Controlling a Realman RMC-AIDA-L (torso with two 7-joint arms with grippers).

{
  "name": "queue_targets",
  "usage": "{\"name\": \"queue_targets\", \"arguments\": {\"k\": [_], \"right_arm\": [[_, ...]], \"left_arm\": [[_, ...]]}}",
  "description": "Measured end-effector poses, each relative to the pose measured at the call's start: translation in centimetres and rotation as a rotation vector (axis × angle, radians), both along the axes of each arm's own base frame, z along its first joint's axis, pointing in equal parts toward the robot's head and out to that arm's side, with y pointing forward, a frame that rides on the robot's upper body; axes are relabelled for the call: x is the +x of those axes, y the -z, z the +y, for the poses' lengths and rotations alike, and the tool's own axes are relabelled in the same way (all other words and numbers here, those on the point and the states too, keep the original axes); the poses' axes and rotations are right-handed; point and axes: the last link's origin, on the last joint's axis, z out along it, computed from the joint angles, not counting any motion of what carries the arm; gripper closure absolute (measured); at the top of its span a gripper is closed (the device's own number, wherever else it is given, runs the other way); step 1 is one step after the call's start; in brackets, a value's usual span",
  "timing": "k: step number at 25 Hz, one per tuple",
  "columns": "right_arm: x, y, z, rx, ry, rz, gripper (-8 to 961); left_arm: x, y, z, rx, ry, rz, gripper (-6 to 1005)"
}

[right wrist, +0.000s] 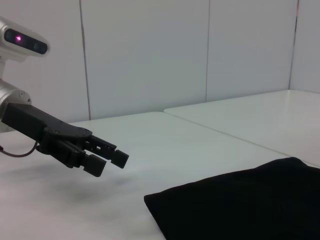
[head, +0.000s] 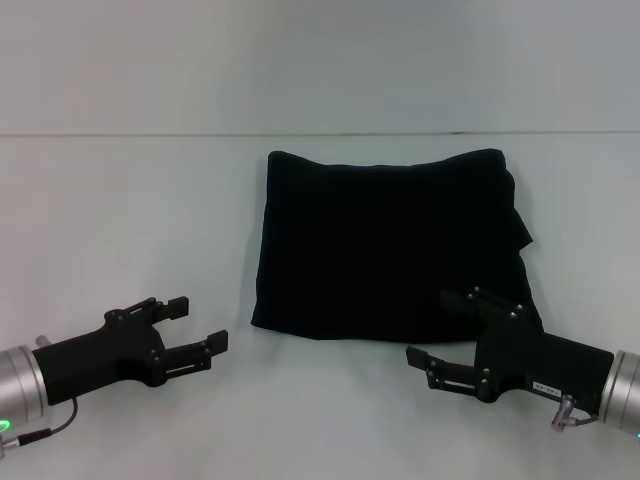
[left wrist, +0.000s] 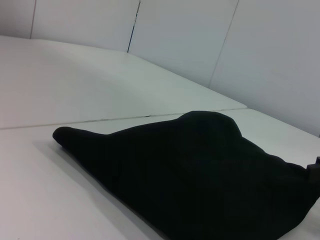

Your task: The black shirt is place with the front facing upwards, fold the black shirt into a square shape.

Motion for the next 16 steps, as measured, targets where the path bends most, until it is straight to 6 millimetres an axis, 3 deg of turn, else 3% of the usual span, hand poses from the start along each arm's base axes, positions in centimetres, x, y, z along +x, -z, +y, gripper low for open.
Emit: {"name": "queue_targets", "arguments": {"k": [16], "right_arm": [[0.02, 0.05, -0.03, -0.003, -0.001, -0.004, 37]], "left_arm": [[-0.14, 0.0, -0.17, 0.0, -0.005, 0.0, 127]]}}
